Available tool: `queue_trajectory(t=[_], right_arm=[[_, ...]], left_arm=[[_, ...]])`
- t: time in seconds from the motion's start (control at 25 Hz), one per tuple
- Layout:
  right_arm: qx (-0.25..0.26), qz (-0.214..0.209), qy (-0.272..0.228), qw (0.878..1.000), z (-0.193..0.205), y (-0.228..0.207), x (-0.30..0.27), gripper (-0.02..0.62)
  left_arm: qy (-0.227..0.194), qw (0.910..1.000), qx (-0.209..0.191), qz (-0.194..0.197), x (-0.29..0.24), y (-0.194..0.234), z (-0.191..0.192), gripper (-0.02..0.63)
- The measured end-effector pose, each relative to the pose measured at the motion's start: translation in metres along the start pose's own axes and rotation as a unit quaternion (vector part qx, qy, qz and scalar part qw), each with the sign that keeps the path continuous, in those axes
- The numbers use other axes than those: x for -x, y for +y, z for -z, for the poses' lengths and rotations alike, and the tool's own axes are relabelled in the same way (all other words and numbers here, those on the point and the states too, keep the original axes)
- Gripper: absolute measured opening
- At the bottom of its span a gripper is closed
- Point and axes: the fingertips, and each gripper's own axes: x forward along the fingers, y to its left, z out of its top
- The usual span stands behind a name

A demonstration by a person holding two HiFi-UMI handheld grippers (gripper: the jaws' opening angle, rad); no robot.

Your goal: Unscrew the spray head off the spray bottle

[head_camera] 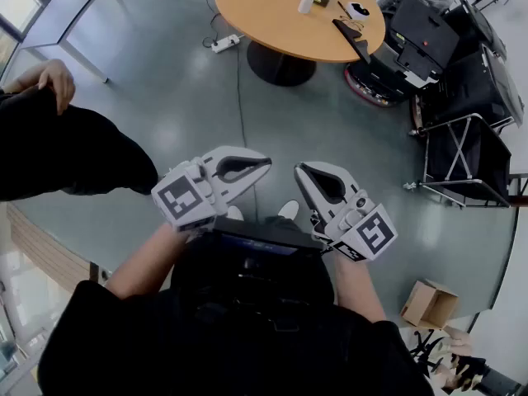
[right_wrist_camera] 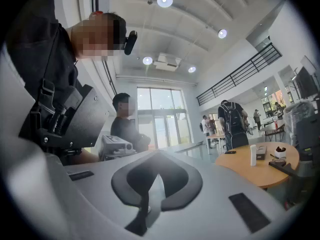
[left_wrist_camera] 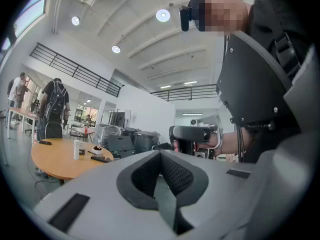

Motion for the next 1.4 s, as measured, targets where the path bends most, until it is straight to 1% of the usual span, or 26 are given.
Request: queue_trajectory(t=[0.2, 0.28, 0.4, 0.56, 0.72, 0.92, 1.04, 1.2, 1.4], right_arm=[[-0.002, -0.006, -0.008, 1.0, 0.005, -0.011, 0.001, 0.0], [0.0, -0.012, -0.005, 1.0, 0.009, -0.026, 0.0, 0.0], [0.007, -0.026, 0.001, 1.0, 0.008, -0.063, -0.005, 0.0], [0.013, -0.043, 0.002, 0.999, -0.005, -0.134, -0.003, 0.0], [0.013, -0.054, 0.003, 0.998, -0.018, -0.185, 0.003, 0.0], [0.006, -0.064, 0.001, 0.998, -0.028, -0.245, 0.02, -0.002], [0.007, -0.077, 0.004, 0.997, -0.027, -0.273, 0.031, -0.002], [0.0, -0.106, 0.027, 0.994, -0.02, -0.301, 0.047, -0.002], [-0.005, -0.125, 0.02, 0.992, -0.017, -0.331, 0.043, -0.002]], left_arm=[[-0.005, 1.0, -0.002, -0.004, -0.004, 0.006, 0.004, 0.023], [-0.005, 1.0, -0.001, -0.008, -0.016, 0.017, 0.005, 0.023], [-0.009, 0.9998, 0.0, -0.015, -0.045, 0.042, 0.0, 0.023], [-0.002, 0.9998, -0.009, -0.016, -0.104, 0.079, -0.012, 0.023], [-0.001, 0.9996, -0.015, -0.024, -0.152, 0.103, -0.026, 0.023], [-0.002, 0.9991, -0.005, -0.042, -0.209, 0.127, -0.035, 0.023], [-0.003, 0.9987, -0.005, -0.051, -0.24, 0.138, -0.036, 0.023], [0.001, 0.9975, -0.007, -0.07, -0.274, 0.145, -0.035, 0.023], [0.005, 0.9964, 0.004, -0.084, -0.298, 0.162, -0.03, 0.023]])
